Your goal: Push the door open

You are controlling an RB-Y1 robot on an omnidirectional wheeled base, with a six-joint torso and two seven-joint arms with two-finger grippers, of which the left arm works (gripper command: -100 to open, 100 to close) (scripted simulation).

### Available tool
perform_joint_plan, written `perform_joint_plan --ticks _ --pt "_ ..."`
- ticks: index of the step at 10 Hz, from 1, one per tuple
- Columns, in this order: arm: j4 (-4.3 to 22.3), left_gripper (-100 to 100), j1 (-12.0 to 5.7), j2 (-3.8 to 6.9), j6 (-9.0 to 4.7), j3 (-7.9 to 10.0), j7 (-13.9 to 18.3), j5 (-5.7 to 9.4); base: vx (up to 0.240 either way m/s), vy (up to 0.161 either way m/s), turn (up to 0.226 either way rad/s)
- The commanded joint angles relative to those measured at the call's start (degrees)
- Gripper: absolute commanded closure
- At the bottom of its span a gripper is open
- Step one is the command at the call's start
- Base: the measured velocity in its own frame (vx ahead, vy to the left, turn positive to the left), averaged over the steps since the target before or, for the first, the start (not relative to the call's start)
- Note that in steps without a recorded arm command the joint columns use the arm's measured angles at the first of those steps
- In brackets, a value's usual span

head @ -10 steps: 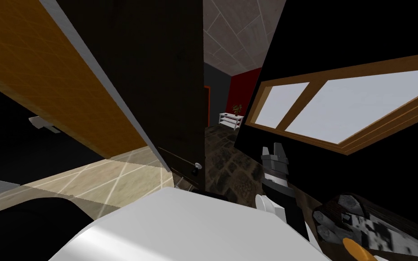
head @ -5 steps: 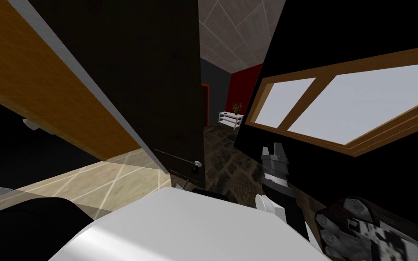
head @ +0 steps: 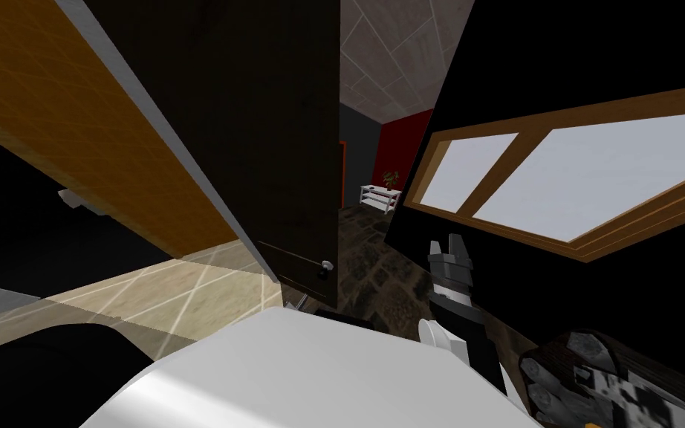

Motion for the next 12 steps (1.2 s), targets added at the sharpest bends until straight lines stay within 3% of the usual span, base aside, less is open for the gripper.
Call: perform_joint_plan --ticks 1,2,3,6,9,12 --pt "0.4 -100 -0.07 -0.35 0.13 0.64 -0.3 1.1 -0.169 -0.13 0.225" --pt "0.6 -100 -0.09 -2.13 0.14 1.03 -0.5 1.73 -0.154 -0.115 0.105" --pt "0.7 -100 -0.1 -3.21 0.14 1.18 -0.5 1.98 -0.082 -0.083 0.054" --pt "0.4 -100 0.15 -1.41 -0.31 -0.32 -0.3 0.06 0.038 -0.005 0.152" --pt "0.3 -100 0.48 0.01 -1.31 -2.94 -0.2 -3.23 0.171 0.028 0.296" --pt "0.3 -100 0.76 0.69 -2.15 -5.14 -0.1 -5.99 0.152 0.002 0.286"
